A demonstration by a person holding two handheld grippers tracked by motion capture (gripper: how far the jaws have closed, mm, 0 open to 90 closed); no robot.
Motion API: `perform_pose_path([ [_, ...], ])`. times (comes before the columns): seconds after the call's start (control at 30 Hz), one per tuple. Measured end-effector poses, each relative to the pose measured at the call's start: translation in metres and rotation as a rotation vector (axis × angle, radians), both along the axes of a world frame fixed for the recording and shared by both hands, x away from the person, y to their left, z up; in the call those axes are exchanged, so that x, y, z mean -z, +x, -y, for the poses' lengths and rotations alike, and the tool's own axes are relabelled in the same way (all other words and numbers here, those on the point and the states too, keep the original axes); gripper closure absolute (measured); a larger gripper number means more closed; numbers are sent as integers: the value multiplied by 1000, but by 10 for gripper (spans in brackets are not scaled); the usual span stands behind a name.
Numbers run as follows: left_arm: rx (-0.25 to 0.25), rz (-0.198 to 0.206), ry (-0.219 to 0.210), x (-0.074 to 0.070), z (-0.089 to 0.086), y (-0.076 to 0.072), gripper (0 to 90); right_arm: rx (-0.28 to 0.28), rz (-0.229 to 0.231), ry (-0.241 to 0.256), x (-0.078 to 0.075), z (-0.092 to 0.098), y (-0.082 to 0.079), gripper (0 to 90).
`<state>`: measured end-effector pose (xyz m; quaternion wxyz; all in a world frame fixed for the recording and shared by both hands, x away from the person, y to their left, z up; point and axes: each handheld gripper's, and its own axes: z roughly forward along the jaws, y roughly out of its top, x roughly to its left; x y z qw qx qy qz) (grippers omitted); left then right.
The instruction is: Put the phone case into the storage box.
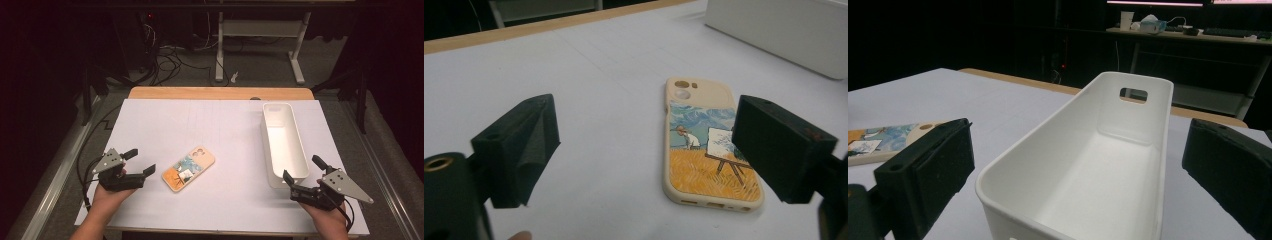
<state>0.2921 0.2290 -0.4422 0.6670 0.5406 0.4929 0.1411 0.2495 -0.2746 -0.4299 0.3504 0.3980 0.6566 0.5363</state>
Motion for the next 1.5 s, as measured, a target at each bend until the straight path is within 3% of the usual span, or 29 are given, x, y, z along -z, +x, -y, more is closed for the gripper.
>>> perform_pose_path([
  [0.3,26,-36,6,2,2,1,6,0,1,1,-1,0,0,10],
  [0.63,17,-49,7,1,5,0,1,2,2,3,-1,0,0,10],
  [1.07,12,-148,111,12,11,6,2,-1,-1,4,0,0,0,10],
  [1.3,25,-198,136,17,14,7,2,-6,-3,2,0,-1,0,10],
  [1.5,47,-213,160,20,17,6,2,-8,-3,-2,0,-1,1,10],
])
